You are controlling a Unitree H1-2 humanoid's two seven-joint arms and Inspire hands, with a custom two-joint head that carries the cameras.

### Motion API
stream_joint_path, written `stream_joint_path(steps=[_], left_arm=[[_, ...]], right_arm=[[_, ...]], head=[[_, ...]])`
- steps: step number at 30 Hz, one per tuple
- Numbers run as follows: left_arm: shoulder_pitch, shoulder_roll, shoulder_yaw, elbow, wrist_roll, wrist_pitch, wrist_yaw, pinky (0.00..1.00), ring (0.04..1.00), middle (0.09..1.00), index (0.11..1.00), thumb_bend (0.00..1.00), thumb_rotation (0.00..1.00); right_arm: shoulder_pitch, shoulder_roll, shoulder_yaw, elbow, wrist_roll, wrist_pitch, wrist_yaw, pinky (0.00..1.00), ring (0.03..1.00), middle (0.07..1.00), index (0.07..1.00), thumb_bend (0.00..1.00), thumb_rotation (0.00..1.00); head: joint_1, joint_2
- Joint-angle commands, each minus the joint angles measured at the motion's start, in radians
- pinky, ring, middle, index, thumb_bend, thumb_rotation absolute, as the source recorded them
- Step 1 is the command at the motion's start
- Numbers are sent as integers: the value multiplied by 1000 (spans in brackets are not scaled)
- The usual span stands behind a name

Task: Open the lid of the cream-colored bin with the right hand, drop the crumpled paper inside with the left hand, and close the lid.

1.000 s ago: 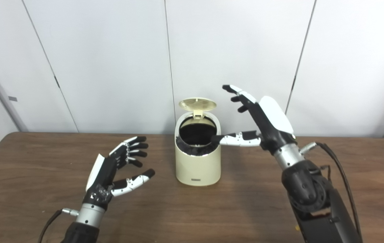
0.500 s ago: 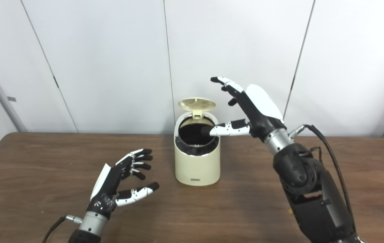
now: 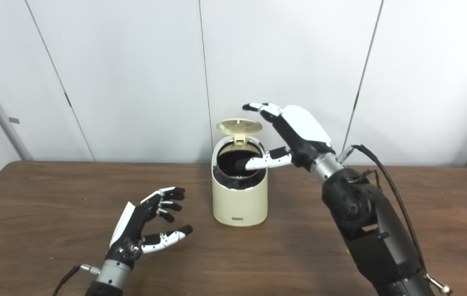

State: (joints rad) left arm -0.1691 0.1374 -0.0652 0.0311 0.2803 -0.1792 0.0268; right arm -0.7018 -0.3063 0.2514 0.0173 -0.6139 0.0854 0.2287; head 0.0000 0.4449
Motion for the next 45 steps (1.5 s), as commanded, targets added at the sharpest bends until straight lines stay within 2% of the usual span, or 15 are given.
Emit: stream_joint_path(steps=[1,18,26,36,45], left_arm=[[-19,1,0,-18,0,-33,8,547,675,752,768,676,91],[24,15,10,-20,7,-15,8,544,674,751,776,681,95],[35,19,17,-23,14,-12,11,546,674,755,778,677,103],[40,19,22,-19,6,-15,7,553,672,759,780,680,115],[41,19,22,-27,14,-2,7,547,664,751,781,675,125]], right_arm=[[-61,-19,-2,-19,-9,-26,-3,811,957,866,834,754,541],[-39,-32,10,-79,-21,-29,53,795,957,835,803,757,506],[-17,-42,10,-121,-51,-28,63,788,925,794,753,753,528],[13,-37,9,-159,-30,-42,74,780,907,761,719,746,486],[45,-50,18,-172,-28,-57,85,880,898,731,718,749,508]], head=[[1,2],[11,18],[14,25],[15,33],[18,39]])
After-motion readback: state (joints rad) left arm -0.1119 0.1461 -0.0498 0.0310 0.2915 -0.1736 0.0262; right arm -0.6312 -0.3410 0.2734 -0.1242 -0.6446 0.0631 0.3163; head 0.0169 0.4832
